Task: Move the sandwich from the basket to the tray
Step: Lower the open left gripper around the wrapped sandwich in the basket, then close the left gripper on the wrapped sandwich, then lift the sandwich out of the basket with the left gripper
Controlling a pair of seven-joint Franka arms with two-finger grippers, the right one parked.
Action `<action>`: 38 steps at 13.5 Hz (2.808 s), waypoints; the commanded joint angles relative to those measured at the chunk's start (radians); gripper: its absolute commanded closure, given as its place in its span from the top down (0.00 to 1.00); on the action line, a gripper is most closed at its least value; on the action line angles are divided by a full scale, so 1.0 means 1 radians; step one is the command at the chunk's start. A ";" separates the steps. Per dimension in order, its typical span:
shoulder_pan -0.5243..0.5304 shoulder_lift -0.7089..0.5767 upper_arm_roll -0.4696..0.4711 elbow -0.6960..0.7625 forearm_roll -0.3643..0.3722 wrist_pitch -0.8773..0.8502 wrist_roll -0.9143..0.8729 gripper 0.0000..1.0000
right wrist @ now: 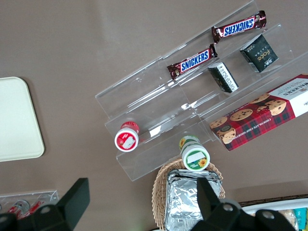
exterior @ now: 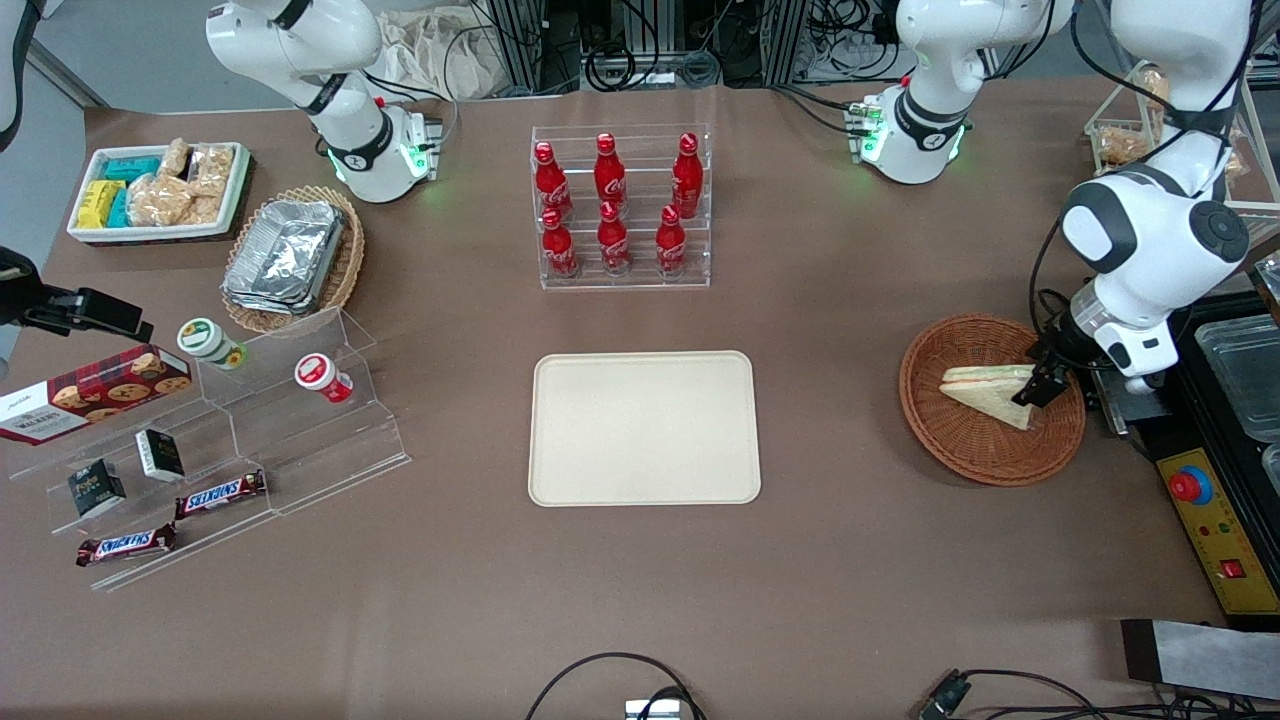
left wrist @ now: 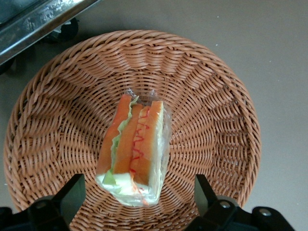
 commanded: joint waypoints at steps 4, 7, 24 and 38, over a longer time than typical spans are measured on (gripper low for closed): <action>-0.004 0.044 -0.002 -0.010 -0.016 0.075 -0.007 1.00; -0.005 0.058 -0.002 -0.010 -0.018 0.089 -0.007 1.00; -0.015 -0.095 -0.009 0.005 0.008 -0.081 0.097 0.00; -0.015 -0.188 -0.327 0.286 0.249 -0.471 0.243 0.03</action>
